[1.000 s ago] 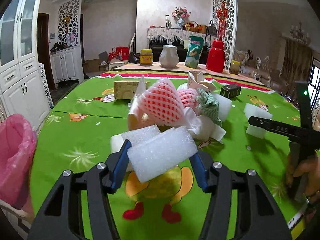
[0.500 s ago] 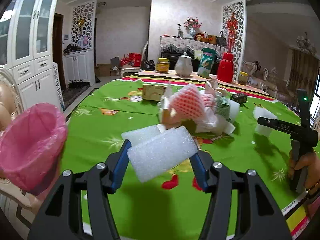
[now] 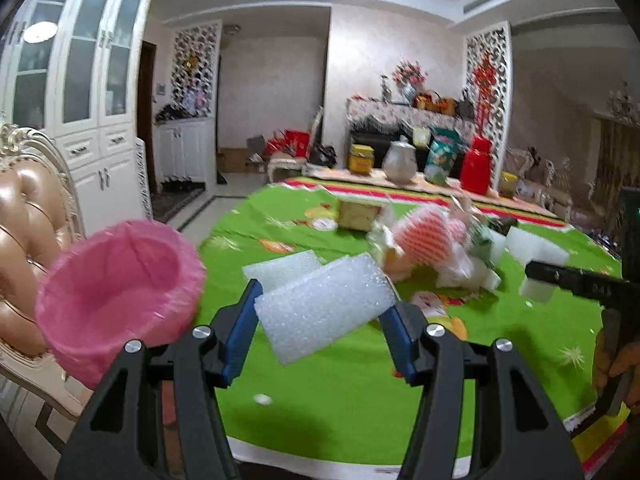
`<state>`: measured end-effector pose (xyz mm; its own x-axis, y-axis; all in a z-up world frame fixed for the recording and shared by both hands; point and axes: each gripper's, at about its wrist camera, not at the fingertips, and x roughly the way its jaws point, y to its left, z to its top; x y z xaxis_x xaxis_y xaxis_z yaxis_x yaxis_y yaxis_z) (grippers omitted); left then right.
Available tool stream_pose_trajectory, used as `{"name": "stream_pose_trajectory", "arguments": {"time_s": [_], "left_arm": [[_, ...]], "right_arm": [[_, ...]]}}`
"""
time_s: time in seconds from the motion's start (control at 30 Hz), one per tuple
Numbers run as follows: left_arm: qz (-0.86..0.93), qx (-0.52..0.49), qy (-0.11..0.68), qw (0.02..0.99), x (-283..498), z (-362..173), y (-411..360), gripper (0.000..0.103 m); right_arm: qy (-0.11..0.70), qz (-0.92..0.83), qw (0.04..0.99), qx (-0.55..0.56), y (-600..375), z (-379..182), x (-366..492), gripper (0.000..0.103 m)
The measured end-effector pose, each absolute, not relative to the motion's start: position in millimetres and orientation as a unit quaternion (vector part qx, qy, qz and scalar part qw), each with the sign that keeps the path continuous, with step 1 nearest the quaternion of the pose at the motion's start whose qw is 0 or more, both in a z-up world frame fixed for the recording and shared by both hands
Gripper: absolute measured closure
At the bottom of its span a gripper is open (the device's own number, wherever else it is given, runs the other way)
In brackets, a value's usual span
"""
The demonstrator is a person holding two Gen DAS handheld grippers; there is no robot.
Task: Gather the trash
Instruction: 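Carry both foam blocks to the pink bin and open both tools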
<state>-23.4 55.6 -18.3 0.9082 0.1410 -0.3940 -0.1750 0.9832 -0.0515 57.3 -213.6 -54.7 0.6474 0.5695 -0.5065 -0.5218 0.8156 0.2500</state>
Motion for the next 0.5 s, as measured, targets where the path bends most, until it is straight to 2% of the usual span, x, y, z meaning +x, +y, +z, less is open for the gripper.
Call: {"name": "stream_pose_trajectory", "arguments": {"time_s": [0.3,0.5], "left_arm": [[0.161,-0.063,0.179,0.968,-50.1,-5.0,150.3,0.047],[0.203,-0.088,0.203,0.954,-48.4,-13.7,225.3,0.046]], "right_arm": [[0.288,0.387,0.876,0.002,-109.5,-44.6,44.0,0.038],[0.282,0.446,0.849,-0.026,-30.3,-42.9,40.0,0.037]]}}
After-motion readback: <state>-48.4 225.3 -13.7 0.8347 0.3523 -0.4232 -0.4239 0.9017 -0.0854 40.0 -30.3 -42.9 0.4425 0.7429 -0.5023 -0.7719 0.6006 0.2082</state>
